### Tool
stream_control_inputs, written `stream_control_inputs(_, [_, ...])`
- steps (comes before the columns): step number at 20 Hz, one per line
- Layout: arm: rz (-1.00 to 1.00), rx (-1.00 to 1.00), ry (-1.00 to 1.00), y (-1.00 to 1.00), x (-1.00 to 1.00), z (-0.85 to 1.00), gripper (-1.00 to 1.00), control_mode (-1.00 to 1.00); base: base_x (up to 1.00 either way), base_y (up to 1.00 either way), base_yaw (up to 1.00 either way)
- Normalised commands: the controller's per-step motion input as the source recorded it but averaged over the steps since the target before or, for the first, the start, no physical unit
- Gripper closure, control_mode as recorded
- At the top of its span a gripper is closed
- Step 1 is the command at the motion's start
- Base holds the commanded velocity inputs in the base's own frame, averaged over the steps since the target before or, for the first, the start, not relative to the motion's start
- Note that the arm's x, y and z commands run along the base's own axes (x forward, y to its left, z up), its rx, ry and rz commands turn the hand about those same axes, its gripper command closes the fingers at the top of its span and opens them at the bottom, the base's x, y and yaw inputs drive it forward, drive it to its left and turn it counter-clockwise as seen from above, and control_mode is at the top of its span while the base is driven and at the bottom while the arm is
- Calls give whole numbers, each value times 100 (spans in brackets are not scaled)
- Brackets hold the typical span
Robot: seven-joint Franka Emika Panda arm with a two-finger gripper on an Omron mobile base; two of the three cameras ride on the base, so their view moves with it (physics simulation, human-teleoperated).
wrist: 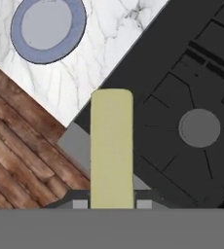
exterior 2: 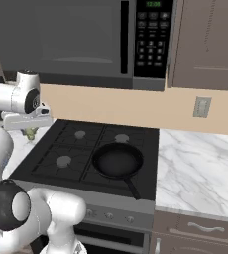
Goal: Pick up the butter stick and place it in the pan. Then turn on the burner for the pan.
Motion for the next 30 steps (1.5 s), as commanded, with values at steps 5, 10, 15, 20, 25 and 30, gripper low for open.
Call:
stream_control_inputs(5, [-9,0,0,-95,-27,20,100,-100,0,0,0])
stream_control_inputs(10, [-6,-2,0,-94,-18,5,100,-100,0,0,0])
stream_control_inputs(15, [-8,0,-2,-76,-20,-8,100,-100,0,0,0])
stream_control_inputs(20, [-7,0,-11,-42,6,0,100,-100,0,0,0])
stream_control_inputs(25, [-7,-1,-13,-42,13,0,100,-100,0,0,0])
stream_control_inputs(30, [-18,-15,-2,-42,0,3,100,-100,0,0,0])
